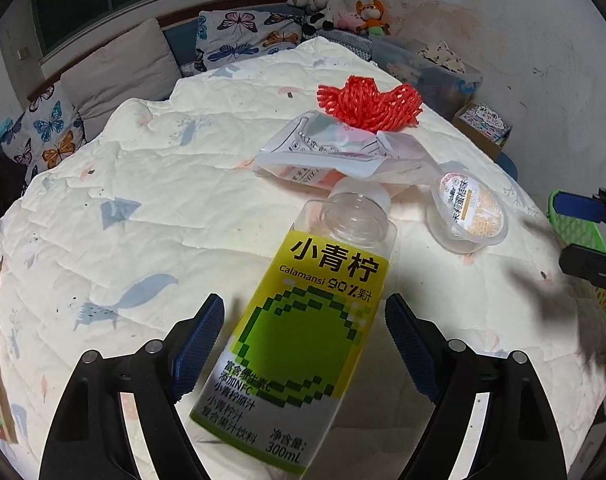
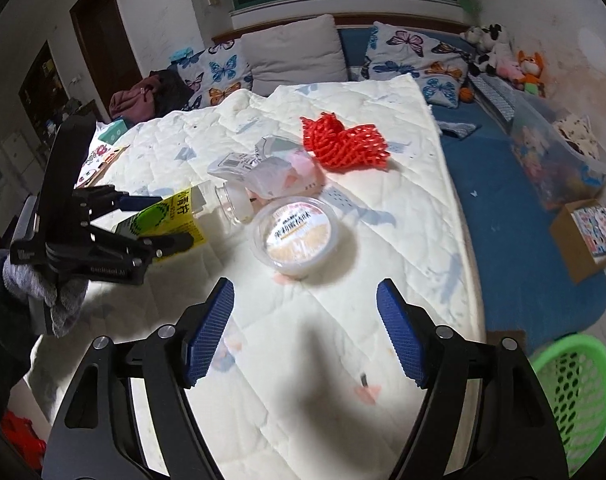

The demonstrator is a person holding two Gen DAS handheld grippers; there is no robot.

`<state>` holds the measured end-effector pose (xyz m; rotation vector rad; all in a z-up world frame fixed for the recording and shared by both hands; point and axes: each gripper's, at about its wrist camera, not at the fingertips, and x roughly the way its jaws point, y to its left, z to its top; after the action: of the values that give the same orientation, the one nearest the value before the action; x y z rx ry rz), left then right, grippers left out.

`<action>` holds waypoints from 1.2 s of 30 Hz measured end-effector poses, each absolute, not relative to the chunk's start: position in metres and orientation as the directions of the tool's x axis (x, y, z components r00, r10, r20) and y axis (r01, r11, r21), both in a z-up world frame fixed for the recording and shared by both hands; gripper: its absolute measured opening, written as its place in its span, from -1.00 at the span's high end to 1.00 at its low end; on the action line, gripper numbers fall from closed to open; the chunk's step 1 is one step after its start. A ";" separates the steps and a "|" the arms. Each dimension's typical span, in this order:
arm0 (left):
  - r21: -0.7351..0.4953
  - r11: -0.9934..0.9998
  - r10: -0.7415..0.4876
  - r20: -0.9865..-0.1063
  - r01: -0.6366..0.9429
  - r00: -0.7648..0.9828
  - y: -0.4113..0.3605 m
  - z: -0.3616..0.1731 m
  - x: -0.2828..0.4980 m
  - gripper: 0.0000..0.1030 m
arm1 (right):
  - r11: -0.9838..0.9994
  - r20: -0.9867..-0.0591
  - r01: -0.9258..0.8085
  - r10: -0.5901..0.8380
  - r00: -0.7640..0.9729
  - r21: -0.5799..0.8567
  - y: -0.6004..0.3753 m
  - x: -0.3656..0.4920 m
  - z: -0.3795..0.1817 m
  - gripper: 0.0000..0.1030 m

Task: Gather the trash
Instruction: 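Grasp the yellow-green juice bottle with the left tool while the right grasps the labelled jelly cup, then drop the jelly cup into the green basket with the right tool while the left carries the bottle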

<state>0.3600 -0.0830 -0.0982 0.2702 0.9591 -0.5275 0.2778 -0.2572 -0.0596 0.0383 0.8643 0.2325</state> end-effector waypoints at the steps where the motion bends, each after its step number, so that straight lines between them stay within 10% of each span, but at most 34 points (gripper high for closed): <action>1: -0.012 0.842 -0.308 -0.832 0.539 0.462 -0.083 -0.099 0.361 -0.49 | 0.973 -0.751 -0.194 0.220 0.623 0.124 -0.255 0.282 -0.061 -0.43; 25: -0.032 0.863 -0.330 -0.792 0.504 0.515 -0.056 -0.089 0.339 -0.08 | 0.975 -0.799 -0.217 0.172 0.576 0.053 -0.231 0.341 -0.097 -0.54; 36: -0.046 0.873 -0.337 -0.777 0.485 0.532 -0.040 -0.080 0.323 -0.08 | 0.980 -0.802 -0.190 0.157 0.577 0.055 -0.230 0.342 -0.102 -0.21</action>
<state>0.3232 -0.0400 -0.0798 0.1837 0.8833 -0.4936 0.3419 -0.2301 -0.1017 -0.0385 0.9344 0.2029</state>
